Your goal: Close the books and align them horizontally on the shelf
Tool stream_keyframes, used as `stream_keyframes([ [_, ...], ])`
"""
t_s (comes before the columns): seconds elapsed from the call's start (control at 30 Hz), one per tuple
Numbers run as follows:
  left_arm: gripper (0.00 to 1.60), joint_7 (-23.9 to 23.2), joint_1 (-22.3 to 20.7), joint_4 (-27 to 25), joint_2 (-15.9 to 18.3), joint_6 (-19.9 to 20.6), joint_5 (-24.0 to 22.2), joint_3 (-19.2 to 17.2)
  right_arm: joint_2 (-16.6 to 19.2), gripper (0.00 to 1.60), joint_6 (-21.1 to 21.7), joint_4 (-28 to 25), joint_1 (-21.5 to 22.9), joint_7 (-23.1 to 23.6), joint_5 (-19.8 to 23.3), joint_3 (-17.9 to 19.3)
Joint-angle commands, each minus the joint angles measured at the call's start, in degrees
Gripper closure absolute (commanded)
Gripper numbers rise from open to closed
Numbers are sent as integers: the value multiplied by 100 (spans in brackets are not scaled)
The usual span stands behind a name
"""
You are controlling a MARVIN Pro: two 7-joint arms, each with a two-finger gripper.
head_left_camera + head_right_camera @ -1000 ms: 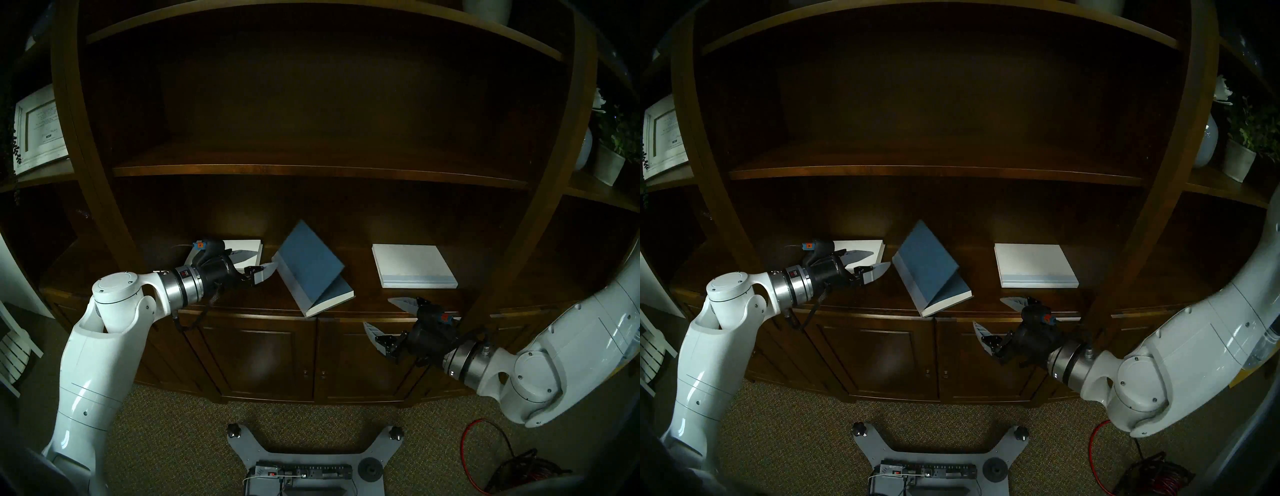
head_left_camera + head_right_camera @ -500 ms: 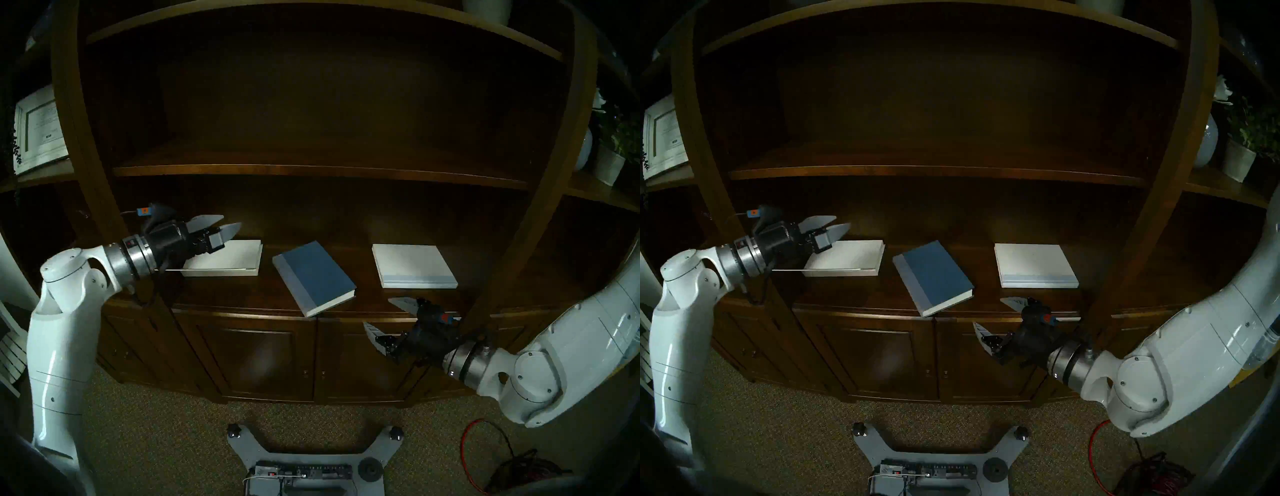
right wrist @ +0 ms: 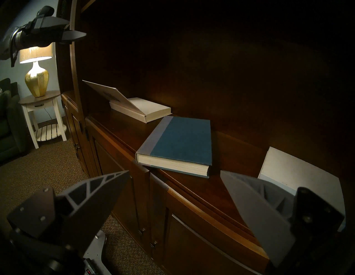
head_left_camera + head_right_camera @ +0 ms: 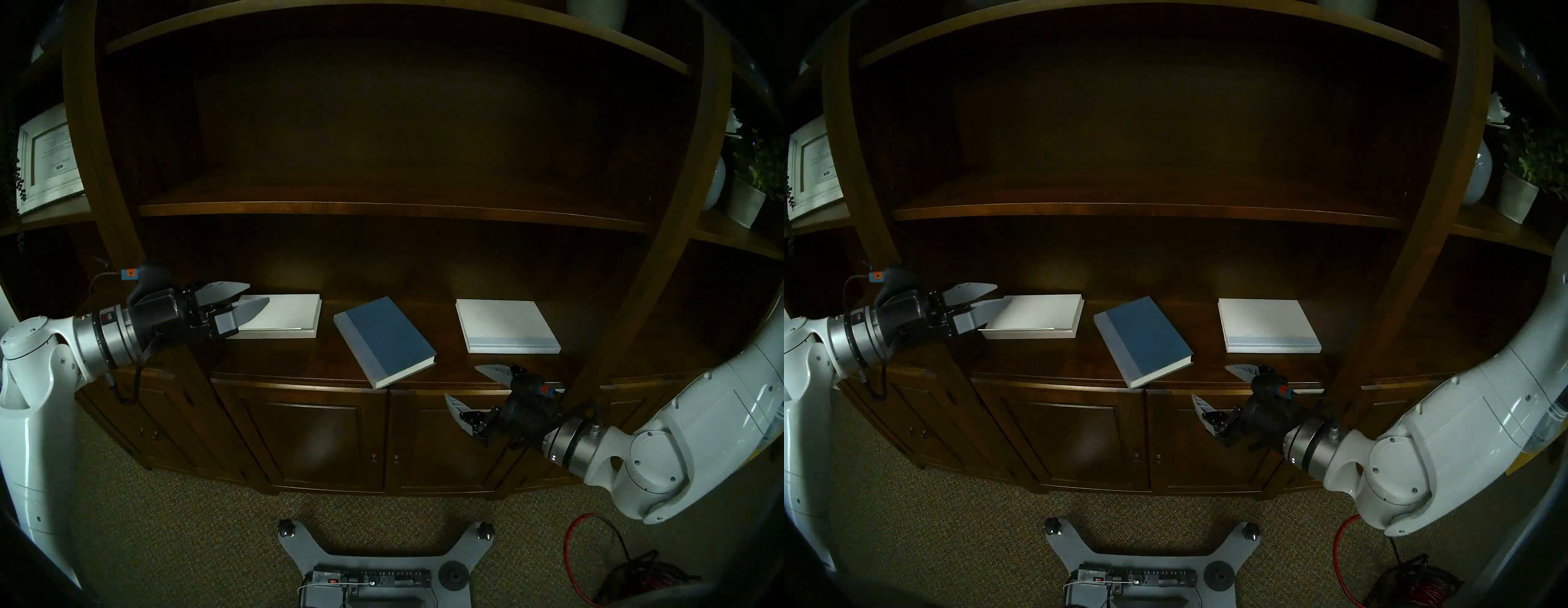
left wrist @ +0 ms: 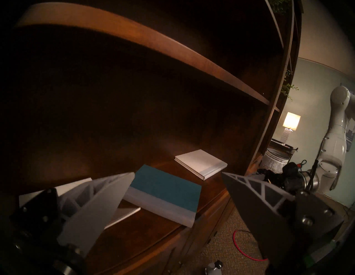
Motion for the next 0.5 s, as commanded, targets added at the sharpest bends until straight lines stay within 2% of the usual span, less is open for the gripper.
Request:
stream_keyframes([
  [0.0, 0, -335, 692, -46, -321, -332, 314, -223, -7, 0, -19, 10, 70, -3, -7, 55],
  [0.17, 0, -291, 740, 82, -396, -570, 463, -101, -7, 0, -19, 10, 72, -3, -7, 55],
  [0.47, 0, 87, 370, 455, -516, -807, 832, 442, -8, 0, -20, 10, 72, -3, -7, 54],
])
